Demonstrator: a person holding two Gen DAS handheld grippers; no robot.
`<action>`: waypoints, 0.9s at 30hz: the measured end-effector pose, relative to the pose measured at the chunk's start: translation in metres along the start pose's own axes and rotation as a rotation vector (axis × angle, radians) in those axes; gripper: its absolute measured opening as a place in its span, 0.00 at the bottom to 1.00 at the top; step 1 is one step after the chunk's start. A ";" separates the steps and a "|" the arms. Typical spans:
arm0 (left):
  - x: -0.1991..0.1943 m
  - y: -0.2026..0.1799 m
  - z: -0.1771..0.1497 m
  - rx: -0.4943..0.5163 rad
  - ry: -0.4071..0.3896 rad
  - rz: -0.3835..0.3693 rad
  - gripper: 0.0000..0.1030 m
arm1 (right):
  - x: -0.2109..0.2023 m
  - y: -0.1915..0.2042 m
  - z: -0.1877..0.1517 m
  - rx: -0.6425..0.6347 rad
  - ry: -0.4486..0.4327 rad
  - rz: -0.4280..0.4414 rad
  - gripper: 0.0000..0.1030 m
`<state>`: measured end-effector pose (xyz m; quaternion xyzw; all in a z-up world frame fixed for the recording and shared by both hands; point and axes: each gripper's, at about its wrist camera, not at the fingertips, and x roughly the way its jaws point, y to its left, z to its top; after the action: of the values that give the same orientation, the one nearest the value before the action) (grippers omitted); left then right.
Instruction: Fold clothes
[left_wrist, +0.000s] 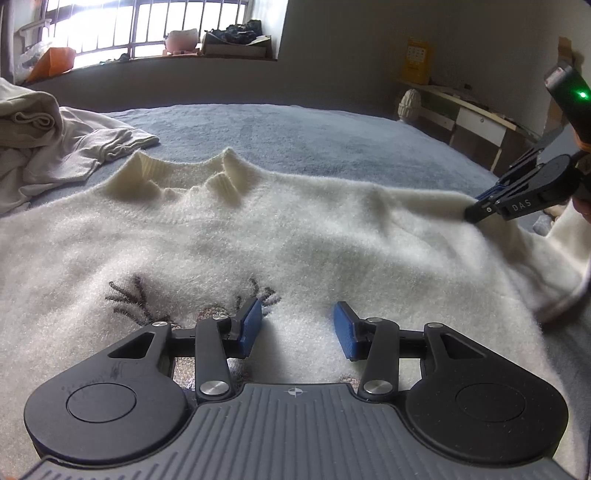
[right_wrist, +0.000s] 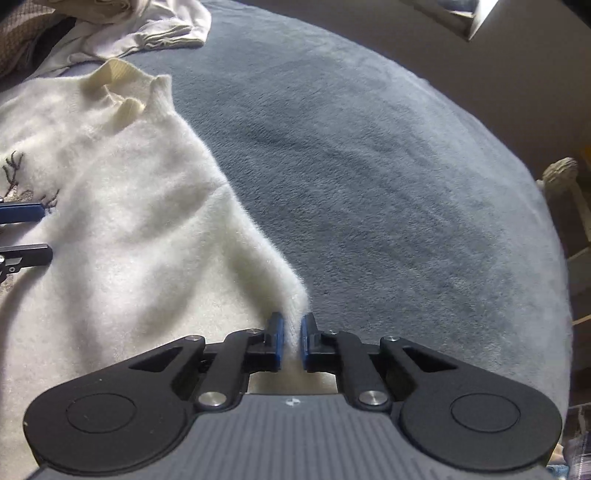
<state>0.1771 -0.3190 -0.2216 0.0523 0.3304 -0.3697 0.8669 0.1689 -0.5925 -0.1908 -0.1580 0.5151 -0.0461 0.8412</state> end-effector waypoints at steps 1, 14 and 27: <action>0.000 0.000 0.000 -0.003 -0.002 0.002 0.43 | -0.001 -0.003 -0.001 0.007 -0.010 -0.022 0.08; 0.003 -0.008 -0.004 0.052 -0.015 0.039 0.43 | -0.009 -0.061 -0.023 0.314 -0.162 -0.155 0.50; 0.003 -0.010 -0.006 0.059 -0.022 0.046 0.44 | -0.095 -0.103 -0.169 1.125 -0.218 -0.158 0.51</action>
<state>0.1686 -0.3263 -0.2268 0.0813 0.3087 -0.3598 0.8767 -0.0154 -0.7039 -0.1481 0.2718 0.3085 -0.3591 0.8379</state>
